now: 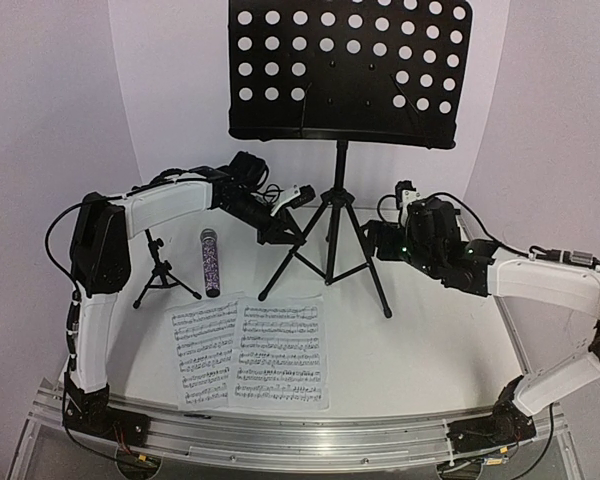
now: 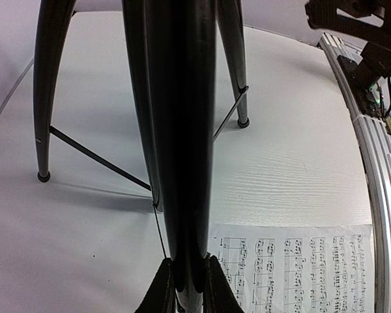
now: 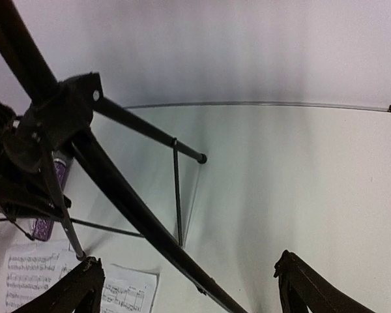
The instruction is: Set up the instrument practice props
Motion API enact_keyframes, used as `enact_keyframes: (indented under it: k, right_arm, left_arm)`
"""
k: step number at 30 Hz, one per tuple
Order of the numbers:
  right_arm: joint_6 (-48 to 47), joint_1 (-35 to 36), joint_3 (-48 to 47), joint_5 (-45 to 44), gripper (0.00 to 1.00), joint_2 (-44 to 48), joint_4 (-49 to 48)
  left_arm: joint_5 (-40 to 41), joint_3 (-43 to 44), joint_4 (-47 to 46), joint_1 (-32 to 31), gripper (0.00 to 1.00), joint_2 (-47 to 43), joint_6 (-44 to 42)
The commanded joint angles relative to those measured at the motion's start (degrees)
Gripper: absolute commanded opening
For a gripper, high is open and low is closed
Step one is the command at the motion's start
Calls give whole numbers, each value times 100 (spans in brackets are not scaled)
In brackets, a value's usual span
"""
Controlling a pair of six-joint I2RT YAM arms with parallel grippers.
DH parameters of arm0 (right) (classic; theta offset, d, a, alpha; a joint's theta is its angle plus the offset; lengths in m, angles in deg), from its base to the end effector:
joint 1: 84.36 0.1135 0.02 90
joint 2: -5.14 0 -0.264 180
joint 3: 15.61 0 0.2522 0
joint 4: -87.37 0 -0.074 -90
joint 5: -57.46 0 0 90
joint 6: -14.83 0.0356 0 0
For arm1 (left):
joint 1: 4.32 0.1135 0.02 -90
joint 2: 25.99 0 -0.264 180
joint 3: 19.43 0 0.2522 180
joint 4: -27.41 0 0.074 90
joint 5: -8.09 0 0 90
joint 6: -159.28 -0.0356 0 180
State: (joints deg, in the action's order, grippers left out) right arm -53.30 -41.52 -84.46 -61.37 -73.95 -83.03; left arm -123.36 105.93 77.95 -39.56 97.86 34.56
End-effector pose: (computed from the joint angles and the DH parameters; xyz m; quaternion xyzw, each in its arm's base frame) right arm 0.2442 0.2031 0.2922 -0.0035 0.8054 0.1258 0.5792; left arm 0.3827 -0.2992 0.2634 0.6038 0.6469 -0.3330 0.3258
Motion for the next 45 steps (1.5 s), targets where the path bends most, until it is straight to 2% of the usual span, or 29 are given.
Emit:
enact_keyframes:
  k: [1,6,9,12,16,24,29,37,45]
  right_arm:
    - [-891,-56,-380,1150,89,201,871]
    - [-553,-56,-662,1534,89,224,1584]
    - [-374,-57,-1094,1689,87,37,2413]
    - [-229,-53,-1378,2043,84,-182,2969]
    - [57,-47,-1438,2496,77,-379,3006]
    - [205,562,-1360,1863,76,-691,3070]
    - [320,1016,-1552,1717,78,-1420,3041]
    - [855,969,-1877,1651,78,-2557,2754]
    - [1037,595,-2239,2493,69,-3499,2627]
  left_arm:
    - [404,205,113,107,0,176,-264]
    - [387,252,123,105,0,174,-164]
    - [320,305,164,105,0,173,-94]
    - [310,323,212,105,5,163,-79]
    - [288,373,264,105,13,156,-44]
    - [244,408,283,104,25,185,31]
    - [249,290,177,83,32,208,80]
    - [251,146,-99,12,44,192,278]
    - [180,38,-212,-1,47,165,440]
